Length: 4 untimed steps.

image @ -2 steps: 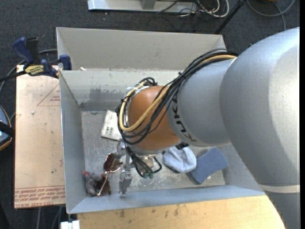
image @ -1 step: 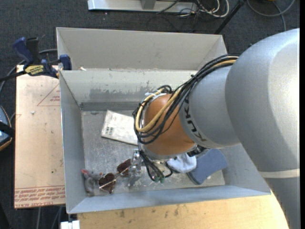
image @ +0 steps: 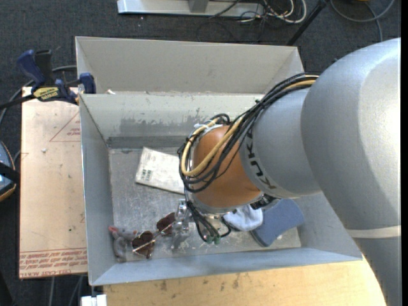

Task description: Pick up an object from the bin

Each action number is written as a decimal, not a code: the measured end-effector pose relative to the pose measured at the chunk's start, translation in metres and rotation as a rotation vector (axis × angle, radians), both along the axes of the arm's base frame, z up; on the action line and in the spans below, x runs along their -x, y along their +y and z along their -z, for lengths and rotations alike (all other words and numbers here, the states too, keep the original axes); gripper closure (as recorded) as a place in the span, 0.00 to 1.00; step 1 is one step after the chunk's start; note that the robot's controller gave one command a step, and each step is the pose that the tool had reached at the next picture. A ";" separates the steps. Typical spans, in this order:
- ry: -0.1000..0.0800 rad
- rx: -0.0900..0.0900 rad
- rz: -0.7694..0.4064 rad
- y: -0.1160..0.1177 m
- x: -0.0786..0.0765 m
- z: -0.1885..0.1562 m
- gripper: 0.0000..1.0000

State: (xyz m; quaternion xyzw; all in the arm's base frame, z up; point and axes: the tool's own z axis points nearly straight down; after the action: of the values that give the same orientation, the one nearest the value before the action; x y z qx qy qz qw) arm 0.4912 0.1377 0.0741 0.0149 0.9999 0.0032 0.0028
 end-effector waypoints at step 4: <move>0.007 0.005 -0.073 0.016 -0.027 -0.024 1.00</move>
Offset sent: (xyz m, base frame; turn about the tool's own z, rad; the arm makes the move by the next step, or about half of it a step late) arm 0.0033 -0.0113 -0.0041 -0.0487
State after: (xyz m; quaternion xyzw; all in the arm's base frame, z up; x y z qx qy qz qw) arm 0.5182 0.1534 0.0985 -0.0215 0.9998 0.0007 -0.0007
